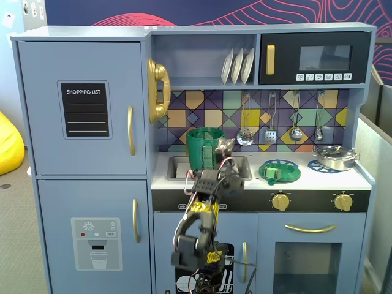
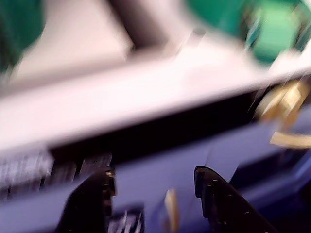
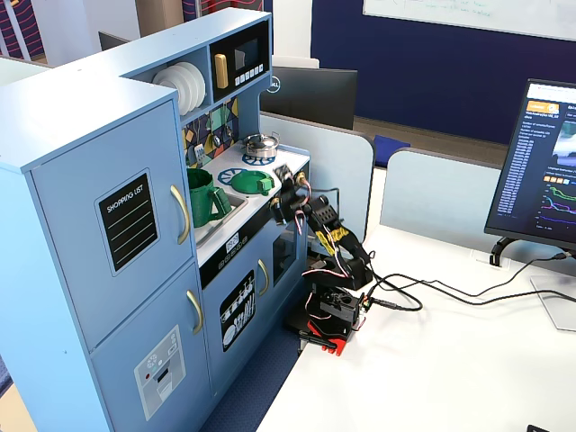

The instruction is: Take off the lid from the green recipient and place it on the counter

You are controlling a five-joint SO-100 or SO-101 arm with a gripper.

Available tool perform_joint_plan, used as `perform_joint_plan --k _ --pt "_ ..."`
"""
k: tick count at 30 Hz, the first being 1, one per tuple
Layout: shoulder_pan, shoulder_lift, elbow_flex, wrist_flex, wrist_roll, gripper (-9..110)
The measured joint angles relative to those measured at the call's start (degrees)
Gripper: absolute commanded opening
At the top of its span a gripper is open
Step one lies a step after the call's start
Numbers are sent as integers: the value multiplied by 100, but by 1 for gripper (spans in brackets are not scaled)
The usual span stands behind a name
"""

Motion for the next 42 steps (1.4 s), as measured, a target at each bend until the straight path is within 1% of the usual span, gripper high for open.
perform_joint_plan --k 5,9,11,15,19,23,33,36,39,42 --pt "-290 809 1116 642 -193 0" --pt "-677 1046 1907 791 53 0" --pt "-809 1116 2338 598 325 0" --pt "-1204 1459 3243 -193 835 0" --pt "-1301 1837 3876 -791 1169 0" --pt "-1459 2083 4298 -932 1283 0" --pt "-1758 2180 4746 -914 1169 0" --pt "-1767 2180 4746 -624 993 0" --pt "-1828 2180 4746 -176 475 0" --pt "-1846 2180 4746 325 369 0"
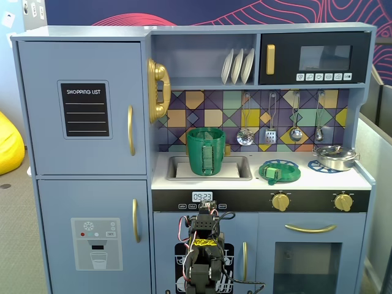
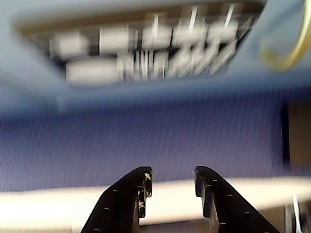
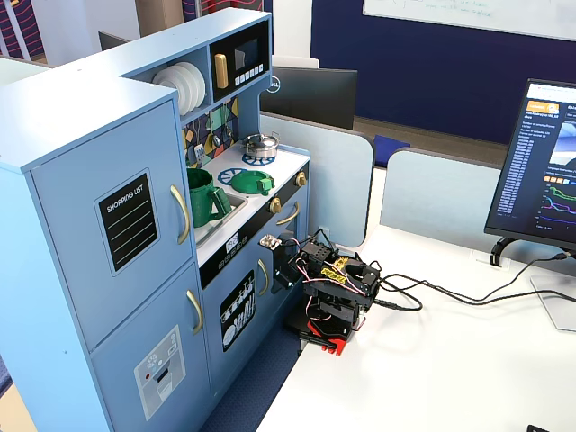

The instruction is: Take off the lid from the green recipient and place it on the counter

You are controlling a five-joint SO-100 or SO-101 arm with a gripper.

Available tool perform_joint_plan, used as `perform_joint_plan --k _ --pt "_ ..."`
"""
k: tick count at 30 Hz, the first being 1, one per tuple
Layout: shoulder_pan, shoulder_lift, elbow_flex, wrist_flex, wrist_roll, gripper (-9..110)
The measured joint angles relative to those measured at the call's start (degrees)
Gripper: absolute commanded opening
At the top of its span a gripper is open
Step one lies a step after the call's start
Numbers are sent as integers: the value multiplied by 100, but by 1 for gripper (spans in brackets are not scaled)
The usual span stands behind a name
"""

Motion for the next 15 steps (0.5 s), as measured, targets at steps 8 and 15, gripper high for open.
perform_joint_plan --k 8,15 --pt "35 123 0 1371 -53 1" --pt "18 132 -53 1494 62 1"
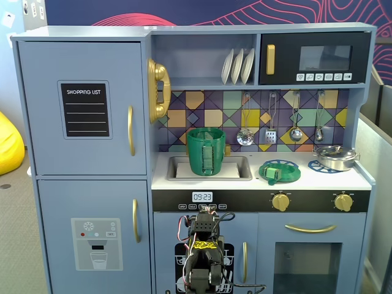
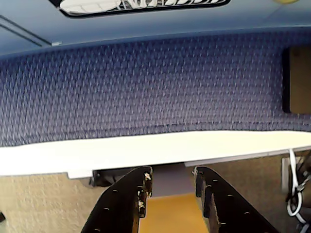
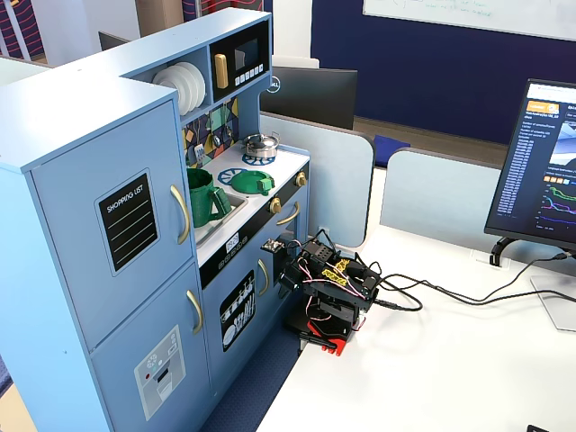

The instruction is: Take off the lid from the green recipient and place it on the counter

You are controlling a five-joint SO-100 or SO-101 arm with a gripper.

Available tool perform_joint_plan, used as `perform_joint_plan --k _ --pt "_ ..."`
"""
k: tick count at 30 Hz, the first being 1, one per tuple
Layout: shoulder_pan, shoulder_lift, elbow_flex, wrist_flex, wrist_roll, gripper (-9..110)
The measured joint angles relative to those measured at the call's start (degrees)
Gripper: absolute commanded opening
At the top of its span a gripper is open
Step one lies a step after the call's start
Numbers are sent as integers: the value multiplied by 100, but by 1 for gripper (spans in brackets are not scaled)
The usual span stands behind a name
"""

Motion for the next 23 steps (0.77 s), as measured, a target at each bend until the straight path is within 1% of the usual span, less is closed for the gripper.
perform_joint_plan --k 6,23 --pt "35 0 -79 -9 387 1" --pt "35 9 -88 -9 431 1"
